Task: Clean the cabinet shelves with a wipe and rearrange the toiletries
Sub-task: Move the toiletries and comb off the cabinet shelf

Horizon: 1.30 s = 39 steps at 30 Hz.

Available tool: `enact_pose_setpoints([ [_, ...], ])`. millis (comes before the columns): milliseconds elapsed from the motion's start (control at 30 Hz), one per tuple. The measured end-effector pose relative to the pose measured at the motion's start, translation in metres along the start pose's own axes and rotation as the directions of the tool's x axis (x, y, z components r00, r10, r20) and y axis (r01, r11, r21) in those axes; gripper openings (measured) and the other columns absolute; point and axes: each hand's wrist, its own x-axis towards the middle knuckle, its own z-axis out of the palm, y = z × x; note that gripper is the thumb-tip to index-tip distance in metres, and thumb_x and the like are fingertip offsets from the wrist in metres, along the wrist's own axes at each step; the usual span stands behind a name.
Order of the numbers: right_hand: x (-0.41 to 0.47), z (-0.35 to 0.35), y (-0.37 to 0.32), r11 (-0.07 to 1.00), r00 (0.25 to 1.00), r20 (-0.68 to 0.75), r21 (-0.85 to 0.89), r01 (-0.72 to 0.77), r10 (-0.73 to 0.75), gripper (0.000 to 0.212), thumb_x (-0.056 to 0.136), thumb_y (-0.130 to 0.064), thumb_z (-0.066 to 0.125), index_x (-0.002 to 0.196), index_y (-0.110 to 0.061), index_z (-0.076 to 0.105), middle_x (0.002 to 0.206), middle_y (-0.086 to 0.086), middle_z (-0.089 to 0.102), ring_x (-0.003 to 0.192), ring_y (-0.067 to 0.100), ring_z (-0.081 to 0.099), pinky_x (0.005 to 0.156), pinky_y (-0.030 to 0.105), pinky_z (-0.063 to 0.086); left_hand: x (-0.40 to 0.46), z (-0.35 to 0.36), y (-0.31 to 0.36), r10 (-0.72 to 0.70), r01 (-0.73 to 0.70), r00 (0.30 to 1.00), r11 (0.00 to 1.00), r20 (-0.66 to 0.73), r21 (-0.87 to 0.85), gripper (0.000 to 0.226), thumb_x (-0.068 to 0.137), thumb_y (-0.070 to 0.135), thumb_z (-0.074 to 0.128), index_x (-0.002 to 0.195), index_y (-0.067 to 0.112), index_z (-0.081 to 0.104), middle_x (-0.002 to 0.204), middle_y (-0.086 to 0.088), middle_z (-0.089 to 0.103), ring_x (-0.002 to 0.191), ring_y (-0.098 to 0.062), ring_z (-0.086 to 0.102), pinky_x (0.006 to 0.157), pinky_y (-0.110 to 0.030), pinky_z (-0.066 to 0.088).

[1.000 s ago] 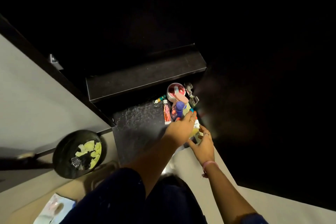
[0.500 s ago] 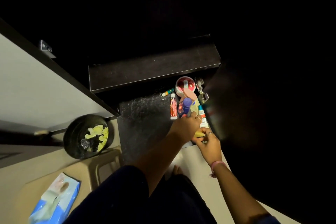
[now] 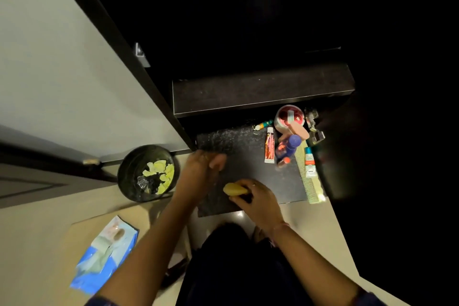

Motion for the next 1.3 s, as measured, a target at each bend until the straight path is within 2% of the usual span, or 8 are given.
enact_pose_setpoints([
  [67, 0.014, 0.015, -0.014, 0.999, 0.999, 0.035, 0.044, 0.022, -0.024, 0.036, 0.081, -0.04, 0.069, 0.111, -0.023, 0.062, 0.11, -0.001, 0.068, 0.102, 0.018, 0.061, 0.088, 0.023, 0.047, 0.007, -0.011, -0.012, -0.055, 0.048, 0.994, 0.996, -0.09, -0.072, 0.02, 0.095, 0.03, 0.047, 0.096, 0.016, 0.062, 0.101, 0.002, 0.055, 0.086, -0.008, 0.051, 0.072, -0.008, 0.04],
  [133, 0.027, 0.027, -0.025, 0.996, 0.999, 0.04, 0.08, 0.034, -0.037, 0.036, 0.082, -0.035, 0.069, 0.114, -0.019, 0.061, 0.11, 0.002, 0.068, 0.104, 0.02, 0.061, 0.089, 0.024, 0.047, 0.013, -0.016, -0.026, -0.088, 0.079, 0.988, 0.994, -0.126, -0.081, 0.02, 0.094, 0.027, 0.051, 0.102, 0.014, 0.064, 0.101, 0.004, 0.052, 0.085, -0.005, 0.047, 0.069, -0.003, 0.034],
  [233, 0.043, 0.039, -0.035, 0.994, 0.999, 0.023, 0.105, 0.042, -0.045, 0.034, 0.084, -0.029, 0.068, 0.114, -0.016, 0.061, 0.11, 0.005, 0.068, 0.106, 0.022, 0.06, 0.086, 0.021, 0.044, 0.017, -0.014, -0.043, -0.117, 0.113, 0.987, 0.993, -0.112, -0.046, 0.024, 0.092, 0.017, 0.054, 0.114, 0.008, 0.061, 0.109, -0.011, 0.058, 0.093, -0.021, 0.055, 0.079, -0.022, 0.039],
  [333, 0.053, 0.048, -0.039, 0.991, 0.999, 0.019, 0.125, 0.047, -0.049, 0.032, 0.084, -0.026, 0.068, 0.112, -0.014, 0.062, 0.11, 0.007, 0.067, 0.107, 0.023, 0.059, 0.086, 0.02, 0.044, 0.019, -0.012, -0.054, -0.136, 0.136, 0.988, 0.991, -0.072, 0.007, 0.029, 0.09, 0.009, 0.055, 0.118, 0.004, 0.059, 0.113, -0.019, 0.058, 0.1, -0.033, 0.058, 0.085, -0.031, 0.043],
  [467, 0.06, 0.057, -0.041, 0.989, 0.999, 0.025, 0.143, 0.036, -0.04, 0.031, 0.084, -0.023, 0.069, 0.112, -0.012, 0.062, 0.112, 0.007, 0.066, 0.108, 0.021, 0.059, 0.086, 0.02, 0.045, 0.018, -0.009, -0.059, -0.134, 0.135, 0.99, 0.99, -0.04, 0.035, 0.032, 0.091, 0.007, 0.054, 0.122, 0.003, 0.056, 0.115, -0.02, 0.058, 0.101, -0.032, 0.058, 0.087, -0.029, 0.043],
  [667, 0.074, 0.067, -0.047, 0.985, 0.998, 0.058, 0.171, -0.036, 0.026, 0.04, 0.086, -0.028, 0.066, 0.122, -0.012, 0.057, 0.119, 0.01, 0.063, 0.112, 0.025, 0.058, 0.092, 0.039, 0.051, 0.019, -0.006, -0.062, -0.169, 0.17, 0.984, 0.986, -0.06, -0.002, 0.033, 0.093, 0.008, 0.051, 0.125, 0.004, 0.053, 0.121, -0.019, 0.056, 0.106, -0.029, 0.055, 0.089, -0.024, 0.038],
  [1000, 0.076, 0.079, -0.049, 0.993, 0.999, -0.003, 0.115, -0.037, 0.037, 0.045, 0.086, -0.026, 0.067, 0.125, -0.008, 0.053, 0.123, 0.015, 0.058, 0.113, 0.029, 0.055, 0.093, 0.041, 0.049, 0.016, -0.009, -0.066, -0.151, 0.146, 0.983, 0.988, -0.104, -0.058, 0.032, 0.091, 0.004, 0.052, 0.122, 0.001, 0.056, 0.12, -0.021, 0.059, 0.109, -0.034, 0.056, 0.093, -0.035, 0.043],
  [1300, 0.05, 0.049, -0.036, 0.985, 0.992, -0.067, 0.148, -0.093, 0.104, 0.034, 0.088, -0.009, 0.059, 0.123, -0.011, 0.056, 0.124, 0.01, 0.058, 0.112, 0.023, 0.058, 0.097, 0.039, 0.05, -0.003, -0.004, -0.07, -0.326, 0.3, 0.937, 0.934, -0.122, -0.195, 0.03, 0.091, 0.009, 0.055, 0.12, 0.003, 0.057, 0.115, -0.017, 0.063, 0.102, -0.027, 0.06, 0.088, -0.036, 0.049],
])
